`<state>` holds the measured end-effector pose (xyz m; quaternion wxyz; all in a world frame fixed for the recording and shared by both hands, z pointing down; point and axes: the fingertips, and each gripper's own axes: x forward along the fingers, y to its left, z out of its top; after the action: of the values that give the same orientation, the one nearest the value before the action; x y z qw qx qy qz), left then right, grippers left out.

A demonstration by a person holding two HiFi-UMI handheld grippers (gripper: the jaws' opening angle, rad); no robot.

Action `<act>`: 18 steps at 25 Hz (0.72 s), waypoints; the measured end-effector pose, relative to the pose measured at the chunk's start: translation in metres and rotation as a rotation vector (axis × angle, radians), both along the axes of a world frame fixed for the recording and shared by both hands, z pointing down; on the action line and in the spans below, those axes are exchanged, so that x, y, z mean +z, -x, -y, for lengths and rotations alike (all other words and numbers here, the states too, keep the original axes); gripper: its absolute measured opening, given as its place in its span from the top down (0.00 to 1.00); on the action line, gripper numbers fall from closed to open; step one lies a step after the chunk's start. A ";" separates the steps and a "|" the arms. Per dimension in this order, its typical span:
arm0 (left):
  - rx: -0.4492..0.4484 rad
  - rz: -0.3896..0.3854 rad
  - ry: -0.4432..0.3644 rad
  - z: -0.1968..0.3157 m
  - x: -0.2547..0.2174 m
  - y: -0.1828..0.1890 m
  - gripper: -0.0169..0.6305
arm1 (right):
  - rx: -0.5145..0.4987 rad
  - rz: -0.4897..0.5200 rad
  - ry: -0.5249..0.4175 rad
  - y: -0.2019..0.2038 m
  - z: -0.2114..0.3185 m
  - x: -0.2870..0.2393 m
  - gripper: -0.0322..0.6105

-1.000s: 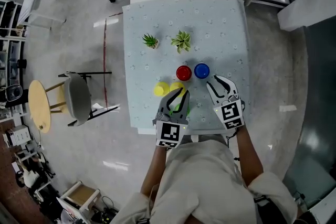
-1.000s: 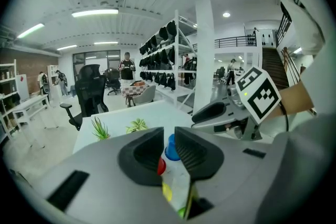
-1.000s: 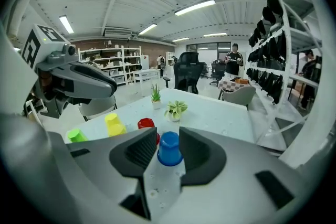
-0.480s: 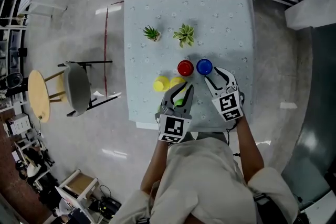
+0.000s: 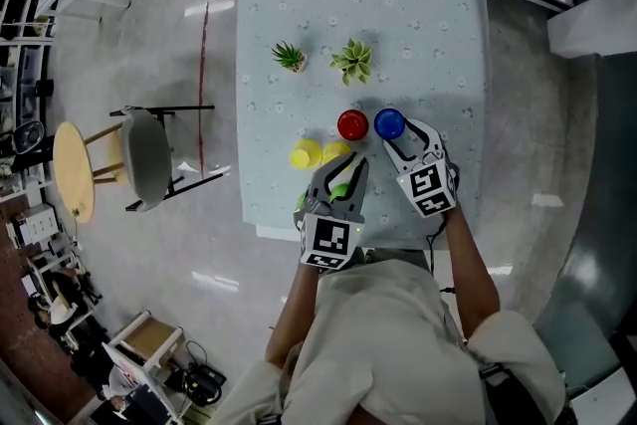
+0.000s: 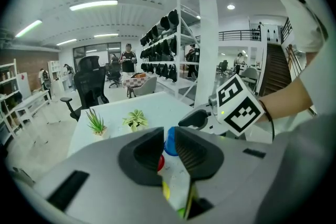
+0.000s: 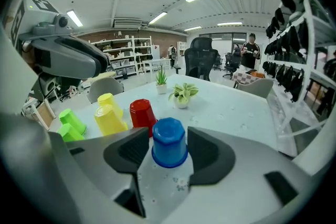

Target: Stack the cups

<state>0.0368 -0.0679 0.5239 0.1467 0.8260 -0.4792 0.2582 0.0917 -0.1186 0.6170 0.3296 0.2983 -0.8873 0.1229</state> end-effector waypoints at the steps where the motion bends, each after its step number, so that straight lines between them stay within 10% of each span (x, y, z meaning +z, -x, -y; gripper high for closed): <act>1: -0.001 0.002 0.002 -0.001 0.000 0.000 0.86 | -0.003 0.000 0.001 0.001 0.001 0.001 0.60; 18: -0.021 0.019 -0.011 -0.006 -0.009 0.006 0.86 | -0.008 -0.004 -0.009 0.000 -0.001 0.004 0.62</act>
<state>0.0305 -0.0621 0.5145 0.1404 0.8192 -0.4904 0.2620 0.0921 -0.1175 0.6206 0.3307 0.2966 -0.8882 0.1172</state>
